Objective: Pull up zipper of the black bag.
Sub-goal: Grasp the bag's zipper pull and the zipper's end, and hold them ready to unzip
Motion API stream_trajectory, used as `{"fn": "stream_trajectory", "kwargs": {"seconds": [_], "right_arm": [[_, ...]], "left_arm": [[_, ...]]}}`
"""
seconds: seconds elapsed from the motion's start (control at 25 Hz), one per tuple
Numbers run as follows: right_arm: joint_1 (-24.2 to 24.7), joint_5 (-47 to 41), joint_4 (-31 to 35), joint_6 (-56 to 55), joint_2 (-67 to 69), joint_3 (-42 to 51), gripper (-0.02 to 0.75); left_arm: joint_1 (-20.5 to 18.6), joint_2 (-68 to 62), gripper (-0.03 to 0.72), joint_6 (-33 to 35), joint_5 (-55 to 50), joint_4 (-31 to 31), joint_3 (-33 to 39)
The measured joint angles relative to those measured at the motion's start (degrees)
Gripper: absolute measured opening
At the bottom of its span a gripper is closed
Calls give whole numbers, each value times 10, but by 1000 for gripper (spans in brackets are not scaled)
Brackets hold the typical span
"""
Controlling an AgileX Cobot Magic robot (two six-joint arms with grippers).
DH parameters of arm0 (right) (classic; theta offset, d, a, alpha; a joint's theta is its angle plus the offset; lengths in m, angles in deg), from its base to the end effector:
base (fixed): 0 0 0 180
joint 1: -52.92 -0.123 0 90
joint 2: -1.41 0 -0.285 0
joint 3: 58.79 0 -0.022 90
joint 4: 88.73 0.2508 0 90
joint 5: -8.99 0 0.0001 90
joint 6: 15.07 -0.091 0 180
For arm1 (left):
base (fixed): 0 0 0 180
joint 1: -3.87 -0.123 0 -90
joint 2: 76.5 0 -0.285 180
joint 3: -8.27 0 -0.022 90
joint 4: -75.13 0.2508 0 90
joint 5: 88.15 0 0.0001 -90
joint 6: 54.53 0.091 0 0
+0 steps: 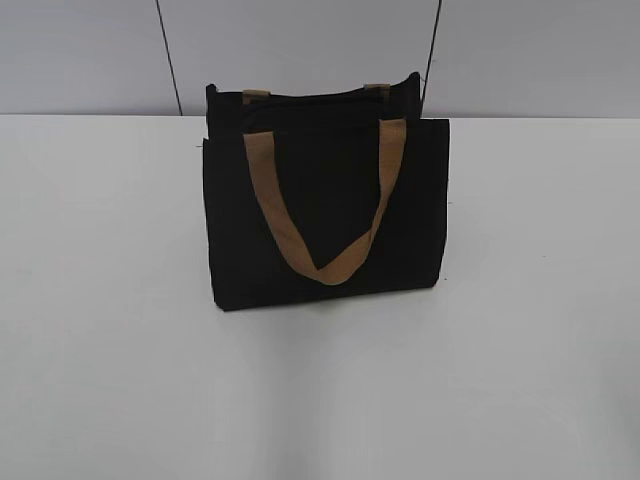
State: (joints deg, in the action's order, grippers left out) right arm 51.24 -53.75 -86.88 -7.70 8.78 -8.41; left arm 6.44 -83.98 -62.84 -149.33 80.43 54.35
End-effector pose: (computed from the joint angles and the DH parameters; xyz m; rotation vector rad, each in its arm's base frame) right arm -0.0040 0.0025 0.2658 -0.1676 2.0959 -0.0206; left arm -0.0111 0.0079 0.2889 -0.1074 1.9964 -0.0122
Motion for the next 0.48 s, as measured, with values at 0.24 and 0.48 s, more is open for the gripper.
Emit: {"fn": "stream_trajectory", "kwargs": {"seconds": [0.24,0.48], "right_arm": [[0,0,0,0,0,0,468],[0,0,0,0,0,0,468]], "left_arm": [[0,0,237,0,0,0,0],[0,0,237,0,0,0,0]]}}
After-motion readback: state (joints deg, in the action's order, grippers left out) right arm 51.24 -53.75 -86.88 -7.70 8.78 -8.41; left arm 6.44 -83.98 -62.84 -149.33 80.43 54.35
